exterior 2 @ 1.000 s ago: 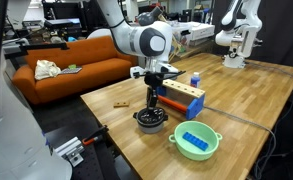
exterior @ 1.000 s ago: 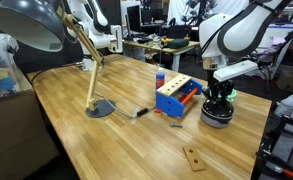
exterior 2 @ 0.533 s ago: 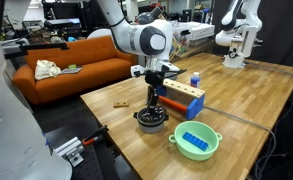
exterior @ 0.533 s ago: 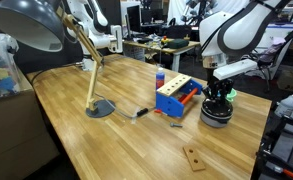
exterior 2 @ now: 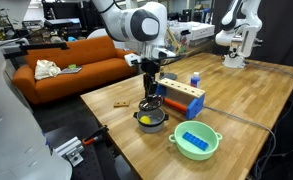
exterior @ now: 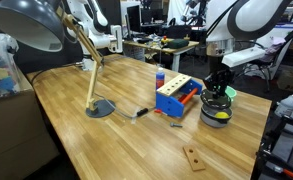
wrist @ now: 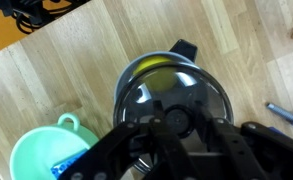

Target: Open the pot and move it to the left

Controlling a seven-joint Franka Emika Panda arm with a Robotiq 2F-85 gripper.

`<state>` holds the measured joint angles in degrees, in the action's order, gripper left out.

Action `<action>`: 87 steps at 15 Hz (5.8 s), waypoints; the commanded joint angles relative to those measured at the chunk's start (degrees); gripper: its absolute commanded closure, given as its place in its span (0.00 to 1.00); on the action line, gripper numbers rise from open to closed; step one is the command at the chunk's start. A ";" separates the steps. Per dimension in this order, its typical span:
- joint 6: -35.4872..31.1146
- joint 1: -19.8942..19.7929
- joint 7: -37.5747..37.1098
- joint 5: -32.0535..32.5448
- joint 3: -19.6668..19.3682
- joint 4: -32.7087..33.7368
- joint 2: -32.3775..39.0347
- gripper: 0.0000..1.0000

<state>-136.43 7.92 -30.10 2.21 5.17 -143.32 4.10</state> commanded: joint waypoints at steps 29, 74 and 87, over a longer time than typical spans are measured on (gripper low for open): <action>2.20 8.11 16.39 -0.98 8.03 0.55 8.86 0.92; -2.40 0.65 -13.86 5.12 -7.28 0.44 4.24 0.00; -1.58 0.44 -14.02 4.90 -6.89 1.74 7.27 0.00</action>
<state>-138.13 9.22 -43.46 6.18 -2.34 -141.96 10.00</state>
